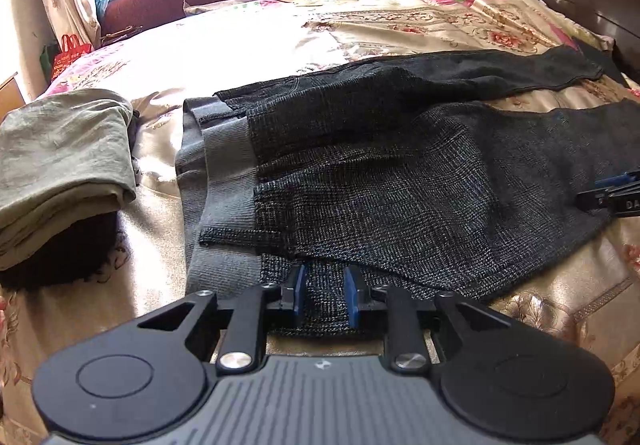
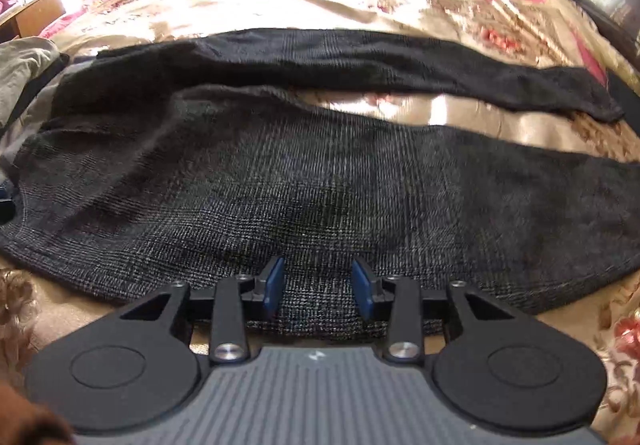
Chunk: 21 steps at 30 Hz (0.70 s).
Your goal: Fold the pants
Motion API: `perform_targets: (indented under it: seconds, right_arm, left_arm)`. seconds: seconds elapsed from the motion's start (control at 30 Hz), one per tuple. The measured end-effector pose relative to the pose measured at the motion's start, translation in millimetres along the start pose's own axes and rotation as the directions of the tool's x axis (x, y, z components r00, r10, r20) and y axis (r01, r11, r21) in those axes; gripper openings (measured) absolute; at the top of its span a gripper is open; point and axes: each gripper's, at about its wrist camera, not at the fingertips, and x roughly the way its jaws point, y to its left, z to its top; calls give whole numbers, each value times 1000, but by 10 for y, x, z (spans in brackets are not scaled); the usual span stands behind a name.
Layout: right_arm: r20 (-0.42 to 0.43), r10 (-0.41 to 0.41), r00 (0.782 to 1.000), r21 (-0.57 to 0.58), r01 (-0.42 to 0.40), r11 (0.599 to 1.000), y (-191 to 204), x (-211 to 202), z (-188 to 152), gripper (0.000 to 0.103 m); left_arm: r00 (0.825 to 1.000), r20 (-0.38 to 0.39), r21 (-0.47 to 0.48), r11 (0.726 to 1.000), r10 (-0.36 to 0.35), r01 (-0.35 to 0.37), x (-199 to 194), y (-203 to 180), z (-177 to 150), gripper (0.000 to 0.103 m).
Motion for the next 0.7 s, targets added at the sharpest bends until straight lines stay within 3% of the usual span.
perform_targets:
  seconds: [0.17,0.27,0.33,0.47,0.6,0.7]
  right_arm:
    - [-11,13,1000,-41,-13,999,-1,11,45,40]
    - [-42,71,997,-83,-74,994,-42,-68,182,38]
    - [-20,101,995,-148,-102,984,-2,-120,350,38]
    - [-3,187,982,-281,-180,943,176,9,863,39]
    - [-5,247,969,-436,-225,872,404,329,1393,47]
    - [-15,270,963,-461,-246,853,535,531,1650,47]
  left_arm:
    - [1000,-3,46,999,-4,4,-53,32,46,38]
    - [1000,11,74,997,-27,26,-127,89,171,38]
    - [997,41,107,993,-59,54,-189,145,337,38]
    - [995,71,133,989,-71,61,-43,355,801,41]
    - [996,69,137,989,-61,51,247,616,1209,45]
    - [998,45,128,991,-31,25,446,759,1362,45]
